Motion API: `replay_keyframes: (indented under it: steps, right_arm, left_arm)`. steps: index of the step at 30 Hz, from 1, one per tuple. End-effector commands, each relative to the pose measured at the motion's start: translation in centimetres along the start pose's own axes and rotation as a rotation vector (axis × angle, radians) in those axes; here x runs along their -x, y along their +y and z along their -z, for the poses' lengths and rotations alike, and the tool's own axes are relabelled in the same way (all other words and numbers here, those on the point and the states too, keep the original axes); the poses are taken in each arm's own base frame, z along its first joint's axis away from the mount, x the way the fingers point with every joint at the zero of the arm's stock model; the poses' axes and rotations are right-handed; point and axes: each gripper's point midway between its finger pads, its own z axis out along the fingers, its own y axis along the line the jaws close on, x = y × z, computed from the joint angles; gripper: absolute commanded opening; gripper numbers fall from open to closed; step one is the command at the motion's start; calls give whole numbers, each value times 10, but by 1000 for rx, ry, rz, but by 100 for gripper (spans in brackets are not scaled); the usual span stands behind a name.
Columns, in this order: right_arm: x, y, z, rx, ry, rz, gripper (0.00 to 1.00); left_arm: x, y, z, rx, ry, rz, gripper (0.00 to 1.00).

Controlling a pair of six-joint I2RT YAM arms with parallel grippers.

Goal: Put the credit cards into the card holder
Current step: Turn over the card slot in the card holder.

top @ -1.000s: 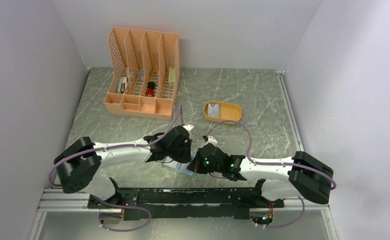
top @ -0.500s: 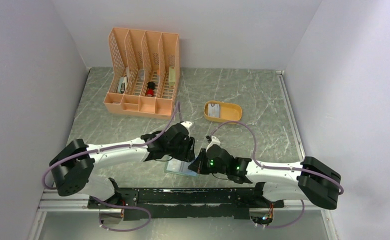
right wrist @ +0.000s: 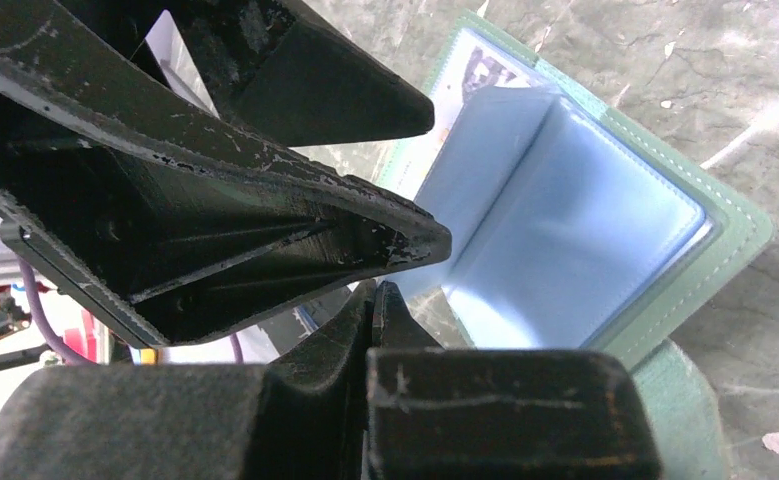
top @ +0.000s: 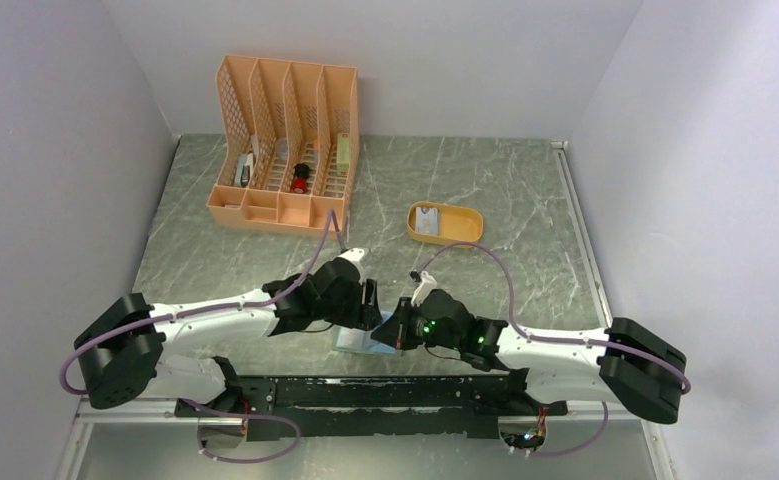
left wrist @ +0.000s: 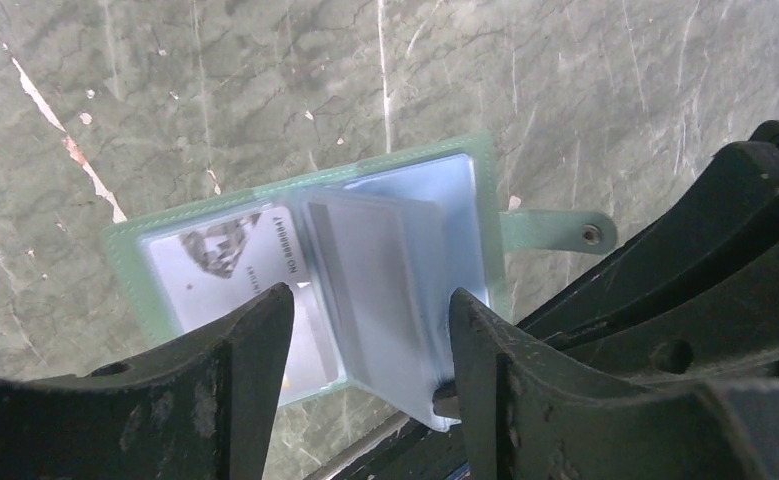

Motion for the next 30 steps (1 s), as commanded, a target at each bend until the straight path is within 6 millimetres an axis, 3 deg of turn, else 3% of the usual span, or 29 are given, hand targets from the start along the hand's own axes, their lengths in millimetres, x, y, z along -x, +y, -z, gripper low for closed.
replay_keyframes:
  steps: [1,15,21,30]
  right_arm:
    - [7,15,-4,76,-13,43,0]
    - [-7,-6,-2,36,14,34,0]
    - [-7,-5,-1,40,16,37,0]
    - [-2,0,3,56,-9,15,14]
  left_arm:
    - [1,-10,-4,-56,-6,22,63]
    - [-14,4,-14,-18,38,-5,51]
    - [-15,4,-17,-14,42,-5,39]
    - [-15,5,-18,-9,50,-13,34]
